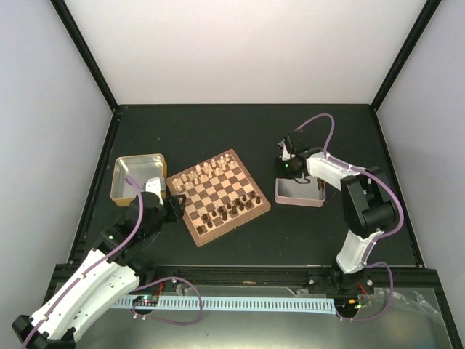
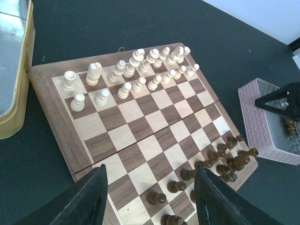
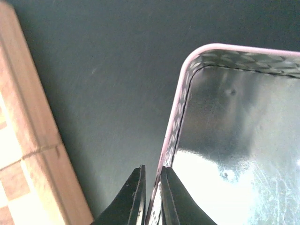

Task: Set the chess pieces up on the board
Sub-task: Adjust the storage box at the center of the board, then pick up the chess piece from the storage box.

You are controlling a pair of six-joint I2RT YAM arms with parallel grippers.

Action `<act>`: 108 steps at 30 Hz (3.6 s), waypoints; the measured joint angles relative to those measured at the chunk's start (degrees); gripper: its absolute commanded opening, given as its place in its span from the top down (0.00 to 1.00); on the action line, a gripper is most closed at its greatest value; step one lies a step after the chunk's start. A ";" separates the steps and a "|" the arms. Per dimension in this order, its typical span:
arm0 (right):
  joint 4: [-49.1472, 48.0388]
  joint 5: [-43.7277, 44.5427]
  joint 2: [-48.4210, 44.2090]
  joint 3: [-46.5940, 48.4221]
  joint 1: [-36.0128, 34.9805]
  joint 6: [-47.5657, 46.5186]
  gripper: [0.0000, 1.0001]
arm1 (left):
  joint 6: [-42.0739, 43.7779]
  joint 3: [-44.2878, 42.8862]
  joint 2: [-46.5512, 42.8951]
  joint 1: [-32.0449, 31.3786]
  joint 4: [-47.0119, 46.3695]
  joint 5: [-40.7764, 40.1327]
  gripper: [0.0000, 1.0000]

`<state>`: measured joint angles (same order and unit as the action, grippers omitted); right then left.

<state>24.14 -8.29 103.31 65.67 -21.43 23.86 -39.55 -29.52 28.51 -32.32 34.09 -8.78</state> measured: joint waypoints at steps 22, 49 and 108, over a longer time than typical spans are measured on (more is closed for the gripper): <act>13.07 29.88 -11.19 -2.71 -0.76 5.49 0.74 | 0.44 0.00 0.72 0.24 -0.70 0.04 0.47; 13.64 32.92 2.12 -2.38 4.70 2.21 0.83 | 1.33 0.00 0.76 0.50 -0.70 0.07 0.47; -26.84 -49.22 -36.81 -17.84 -15.91 -9.38 0.91 | -5.31 -8.28 13.29 1.25 -32.89 47.47 0.37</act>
<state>-2.70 -57.52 66.50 47.83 -37.34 14.48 -44.86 -37.80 41.80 -31.07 1.19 38.70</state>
